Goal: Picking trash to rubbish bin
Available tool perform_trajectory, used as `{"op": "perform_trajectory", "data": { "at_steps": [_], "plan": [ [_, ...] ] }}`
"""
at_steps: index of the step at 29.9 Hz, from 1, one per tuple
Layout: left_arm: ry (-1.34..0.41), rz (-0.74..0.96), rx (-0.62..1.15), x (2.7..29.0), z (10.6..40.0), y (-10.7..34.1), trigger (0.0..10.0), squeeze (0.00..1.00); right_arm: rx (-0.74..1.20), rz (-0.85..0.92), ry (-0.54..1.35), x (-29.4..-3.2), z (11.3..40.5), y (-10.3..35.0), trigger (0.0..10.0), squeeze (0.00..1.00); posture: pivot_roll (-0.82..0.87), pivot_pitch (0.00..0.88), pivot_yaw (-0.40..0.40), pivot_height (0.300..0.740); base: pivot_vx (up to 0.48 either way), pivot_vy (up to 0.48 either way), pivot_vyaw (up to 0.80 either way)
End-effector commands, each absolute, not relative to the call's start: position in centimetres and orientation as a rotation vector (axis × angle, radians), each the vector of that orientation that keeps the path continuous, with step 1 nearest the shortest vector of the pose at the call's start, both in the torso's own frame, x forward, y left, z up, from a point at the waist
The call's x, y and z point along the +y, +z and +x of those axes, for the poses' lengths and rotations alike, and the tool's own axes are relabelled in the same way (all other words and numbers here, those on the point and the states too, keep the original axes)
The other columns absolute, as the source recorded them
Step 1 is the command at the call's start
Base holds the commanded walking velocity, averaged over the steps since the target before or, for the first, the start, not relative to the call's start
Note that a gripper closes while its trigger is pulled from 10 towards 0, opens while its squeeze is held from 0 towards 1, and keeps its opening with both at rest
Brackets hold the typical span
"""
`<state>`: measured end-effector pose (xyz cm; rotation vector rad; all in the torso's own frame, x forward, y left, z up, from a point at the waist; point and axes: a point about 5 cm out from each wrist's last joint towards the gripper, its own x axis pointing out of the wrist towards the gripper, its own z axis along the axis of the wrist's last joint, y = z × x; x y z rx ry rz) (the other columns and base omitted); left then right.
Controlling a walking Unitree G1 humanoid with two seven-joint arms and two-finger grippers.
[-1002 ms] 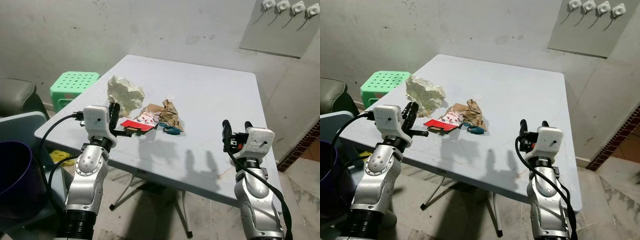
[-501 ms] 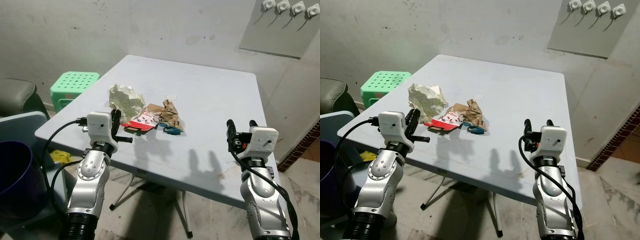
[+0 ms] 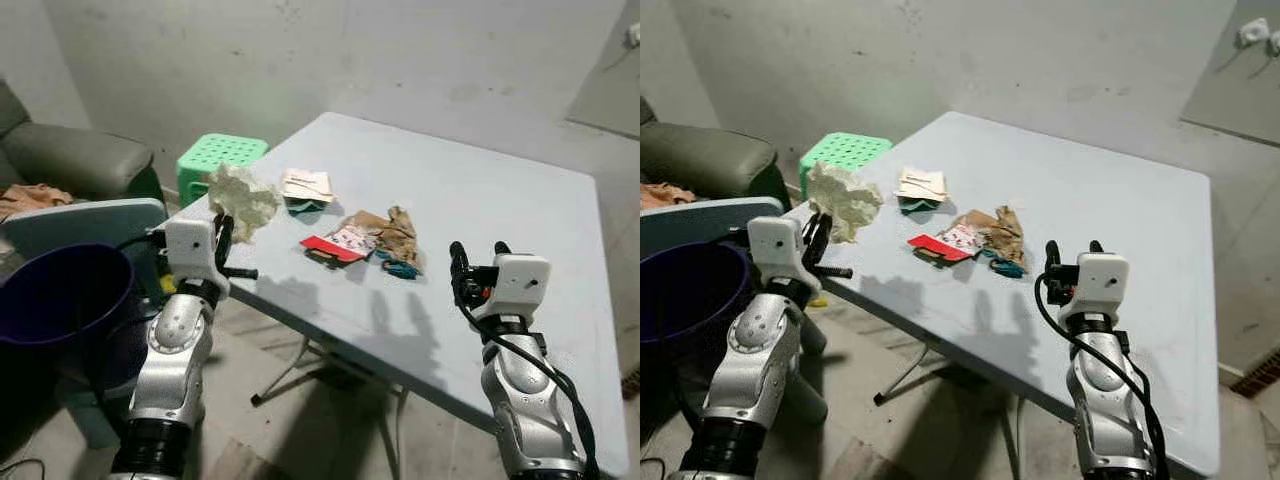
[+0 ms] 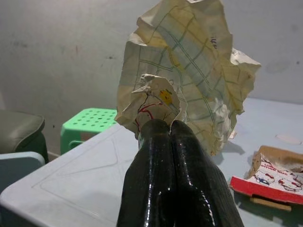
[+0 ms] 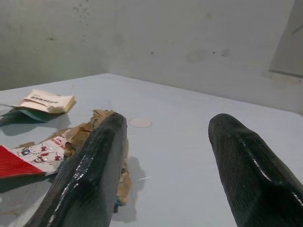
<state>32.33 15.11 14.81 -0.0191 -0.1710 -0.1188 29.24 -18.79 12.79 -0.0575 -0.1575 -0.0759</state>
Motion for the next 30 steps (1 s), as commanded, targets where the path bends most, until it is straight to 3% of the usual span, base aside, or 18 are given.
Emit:
{"op": "perform_trajectory", "data": {
  "at_steps": [1, 9, 30],
  "plan": [
    [-0.126, -0.027, -0.178, 14.85, 32.53, 15.13, 10.0, 0.0, -0.155, -0.059, -0.089, -19.24, 29.35, 12.92, 10.0, 0.0, 0.01, 0.0, -0.027, 0.74, 0.0, 0.0, 0.8],
    [-0.125, -0.052, -0.161, 14.68, 32.78, 15.14, 10.0, 0.0, -0.157, -0.064, -0.086, -19.37, 29.5, 13.06, 10.0, 0.0, 0.01, 0.0, -0.034, 0.74, 0.0, 0.0, 0.8],
    [-0.102, -0.043, -0.145, 14.99, 32.82, 15.1, 10.0, 0.0, -0.146, -0.048, -0.083, -19.19, 29.38, 12.98, 10.0, 0.0, 0.01, 0.0, -0.04, 0.74, 0.0, 0.307, 0.8]
  ]
}}
